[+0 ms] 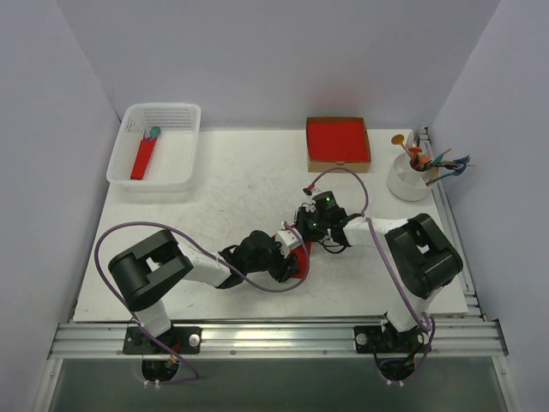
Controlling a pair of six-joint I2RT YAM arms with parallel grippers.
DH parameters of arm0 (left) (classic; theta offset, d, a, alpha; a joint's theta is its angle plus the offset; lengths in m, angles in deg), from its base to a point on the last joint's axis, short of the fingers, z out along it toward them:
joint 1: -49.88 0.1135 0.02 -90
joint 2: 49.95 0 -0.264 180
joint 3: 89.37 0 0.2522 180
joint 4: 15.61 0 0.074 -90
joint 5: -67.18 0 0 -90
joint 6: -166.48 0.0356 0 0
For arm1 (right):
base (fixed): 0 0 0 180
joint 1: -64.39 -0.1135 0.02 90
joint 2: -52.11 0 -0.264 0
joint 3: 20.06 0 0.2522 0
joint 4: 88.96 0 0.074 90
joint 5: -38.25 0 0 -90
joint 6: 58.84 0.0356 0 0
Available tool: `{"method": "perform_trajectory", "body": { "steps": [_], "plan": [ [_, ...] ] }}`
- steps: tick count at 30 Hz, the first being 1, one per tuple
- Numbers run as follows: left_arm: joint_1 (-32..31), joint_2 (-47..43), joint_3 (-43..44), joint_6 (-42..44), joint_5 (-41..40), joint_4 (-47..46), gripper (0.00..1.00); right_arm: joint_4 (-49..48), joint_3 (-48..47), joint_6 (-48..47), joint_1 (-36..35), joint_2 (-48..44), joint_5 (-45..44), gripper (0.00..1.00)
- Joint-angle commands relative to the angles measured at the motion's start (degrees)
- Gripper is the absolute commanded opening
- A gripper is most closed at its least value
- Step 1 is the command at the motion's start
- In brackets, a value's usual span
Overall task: Place the utensils on the paper napkin and roll it up
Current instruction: Roll the napkin at the center of the board.
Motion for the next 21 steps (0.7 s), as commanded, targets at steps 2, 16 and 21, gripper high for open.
{"method": "perform_trajectory", "body": {
  "steps": [2,16,21],
  "plan": [
    [0.5,-0.4,0.0,-1.2,-1.2,6.6,0.57,1.8,2.7,0.5,1.8,-0.9,-8.0,0.08],
    [0.6,-0.3,0.3,-2.1,-1.1,6.9,0.57,-2.9,2.7,3.2,3.3,-4.8,-3.0,0.18],
    [0.6,-0.5,0.2,-2.1,-1.2,6.8,0.57,-3.1,4.9,3.1,3.3,-11.1,-2.2,0.22]
  ]
}}
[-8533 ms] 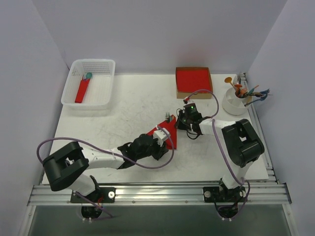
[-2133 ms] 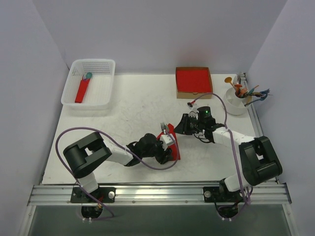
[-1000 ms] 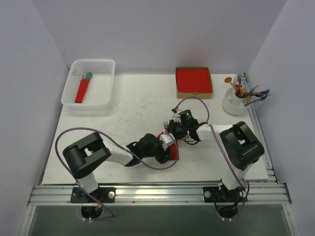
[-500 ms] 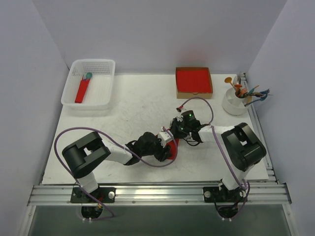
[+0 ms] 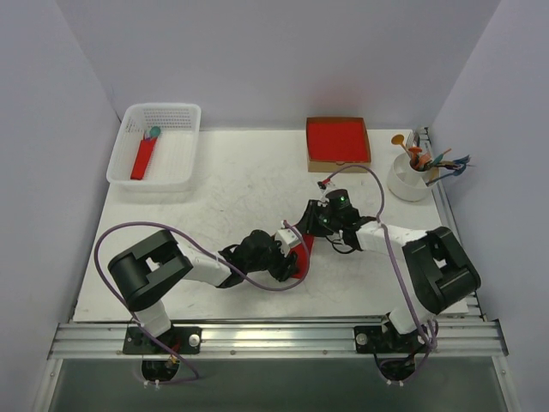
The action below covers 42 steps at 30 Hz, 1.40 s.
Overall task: Place the utensils on the paper napkin and roll it up
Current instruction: Roll the napkin at the center of the board.
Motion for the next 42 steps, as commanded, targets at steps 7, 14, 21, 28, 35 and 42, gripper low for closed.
{"method": "perform_trajectory", "body": {
  "steps": [7,14,21,28,35,42],
  "plan": [
    [0.2,-0.8,-0.1,-0.4,-0.2,6.2,0.57,-1.6,4.0,0.1,-0.1,-6.3,3.2,0.20],
    [0.3,-1.3,-0.2,0.2,-0.2,6.5,0.57,-12.9,10.3,4.3,-0.1,-4.9,8.7,0.11],
    [0.2,-1.3,0.1,0.5,-0.1,6.5,0.57,-20.9,13.6,6.6,-0.5,-4.3,11.6,0.09],
    [0.2,-1.3,0.3,0.6,-0.1,6.6,0.57,-21.4,14.3,6.2,-0.8,-2.6,11.3,0.07],
    [0.3,-2.3,1.0,0.7,-0.3,7.7,0.57,-18.8,14.1,4.6,-0.9,0.8,9.0,0.02],
    [0.9,-6.1,2.8,0.6,-2.4,10.3,0.60,-20.2,15.3,4.9,-0.9,2.5,8.1,0.00]
  ]
}}
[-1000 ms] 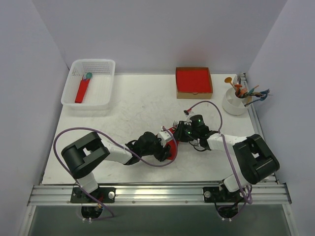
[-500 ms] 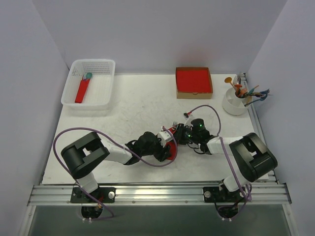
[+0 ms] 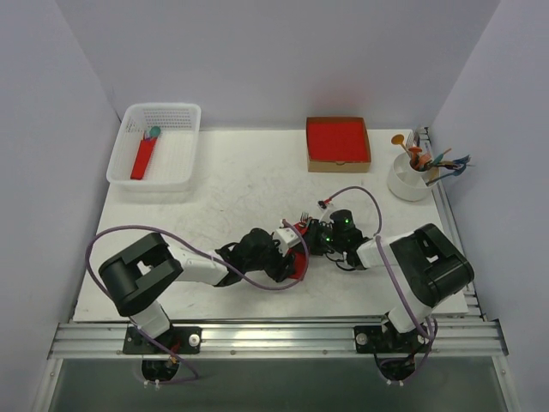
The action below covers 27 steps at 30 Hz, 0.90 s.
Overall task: Place the utensils on the paper napkin and roll it up
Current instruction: Roll the napkin at the center of the board.
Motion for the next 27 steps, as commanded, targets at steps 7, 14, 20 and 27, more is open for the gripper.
{"method": "perform_trajectory", "body": {
  "steps": [7,14,20,27],
  "plan": [
    [3.3,-11.8,3.2,-1.2,-6.5,11.4,0.63,-0.8,1.9,-0.6,-0.8,1.2,-2.0,0.00],
    [6.7,-23.3,0.7,-7.1,-13.9,16.5,0.96,0.2,1.2,-1.0,-1.1,0.2,-2.4,0.00],
    [12.2,-34.4,-5.1,-23.8,-23.8,17.8,0.94,2.2,0.1,-1.6,-1.5,-0.5,-2.8,0.00],
    [20.7,-39.0,-7.0,-32.5,-16.2,21.3,0.98,2.6,-0.3,-1.8,-2.0,-0.9,-3.4,0.00]
  ]
}}
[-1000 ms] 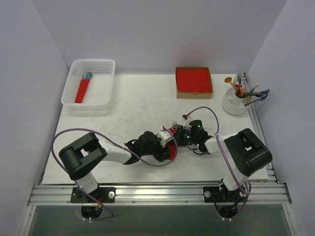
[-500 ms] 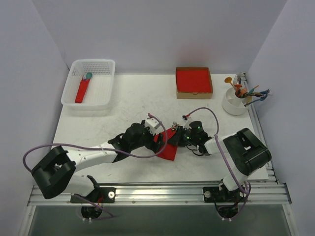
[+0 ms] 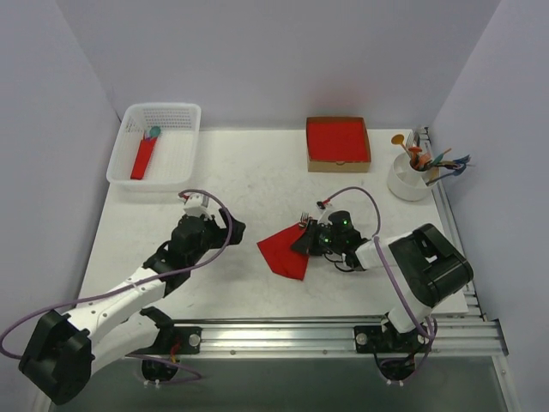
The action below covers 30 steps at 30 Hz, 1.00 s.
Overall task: Place the utensils on the paper napkin and roll it up
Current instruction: Roll the napkin at the center of the board.
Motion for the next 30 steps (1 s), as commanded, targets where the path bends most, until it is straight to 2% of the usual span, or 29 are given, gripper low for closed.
{"method": "perform_trajectory", "body": {
  "steps": [1,2,8,10,17,19,30],
  "plan": [
    [1.0,2.0,4.4,-4.7,4.2,4.9,1.00,4.1,-0.7,-1.7,-0.7,-1.1,-1.9,0.00],
    [1.0,4.5,5.5,-4.6,4.5,6.2,0.93,4.1,-0.8,-1.7,-0.7,-1.0,-1.9,0.00],
    [0.9,13.7,10.7,-6.0,7.7,8.9,0.80,5.1,-1.2,-1.9,-1.1,-0.9,-2.5,0.00],
    [0.6,15.6,11.6,-6.6,7.7,8.9,0.71,5.3,-1.5,-1.9,-1.2,-0.9,-2.6,0.00],
    [-1.6,24.5,16.0,-6.9,8.0,11.6,0.65,5.4,-2.0,-1.8,-1.4,-0.5,-2.9,0.00],
    [-2.2,26.1,16.8,-7.1,7.9,11.9,0.60,5.5,-2.2,-1.8,-1.5,-0.3,-2.9,0.00],
    [-5.2,34.8,22.2,-6.4,4.4,15.9,0.57,5.8,-2.9,-2.0,-1.9,0.6,-2.9,0.00]
  ]
}}
